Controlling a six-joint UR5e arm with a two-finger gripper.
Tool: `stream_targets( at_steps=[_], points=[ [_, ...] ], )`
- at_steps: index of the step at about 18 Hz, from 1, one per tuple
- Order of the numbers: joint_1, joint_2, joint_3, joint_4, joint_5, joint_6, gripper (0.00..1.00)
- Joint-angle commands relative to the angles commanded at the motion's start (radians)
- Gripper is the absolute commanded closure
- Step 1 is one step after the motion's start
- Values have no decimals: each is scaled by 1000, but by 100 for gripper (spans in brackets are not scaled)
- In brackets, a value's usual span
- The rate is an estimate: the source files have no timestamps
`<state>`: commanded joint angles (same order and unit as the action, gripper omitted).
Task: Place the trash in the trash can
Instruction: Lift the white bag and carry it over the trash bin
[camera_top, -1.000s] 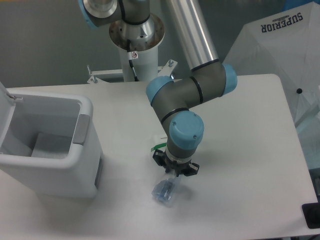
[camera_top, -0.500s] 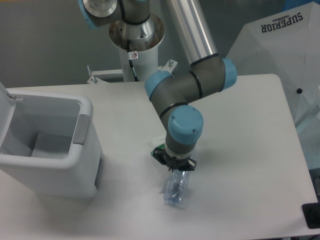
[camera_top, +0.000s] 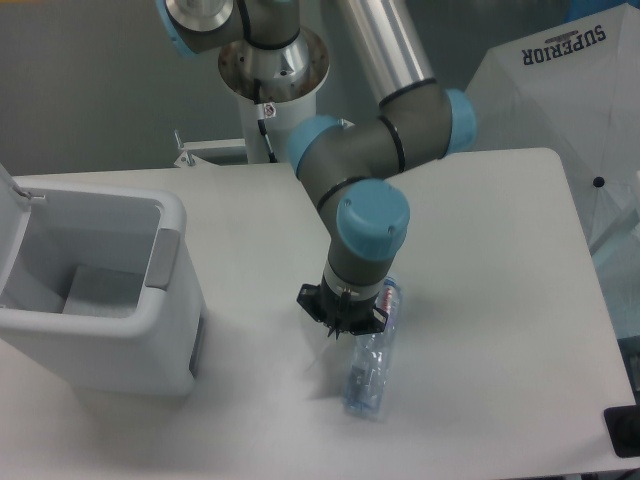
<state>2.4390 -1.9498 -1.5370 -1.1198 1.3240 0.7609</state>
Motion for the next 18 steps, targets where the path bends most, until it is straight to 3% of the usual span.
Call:
stream_targets(
  at_steps=[5, 12, 18],
  points=[
    [-2, 58, 44, 3, -98, -49, 100],
    [-3, 121, 169, 9, -301, -179, 100],
    [-2, 219, 158, 11, -416, -186, 100]
  ],
)
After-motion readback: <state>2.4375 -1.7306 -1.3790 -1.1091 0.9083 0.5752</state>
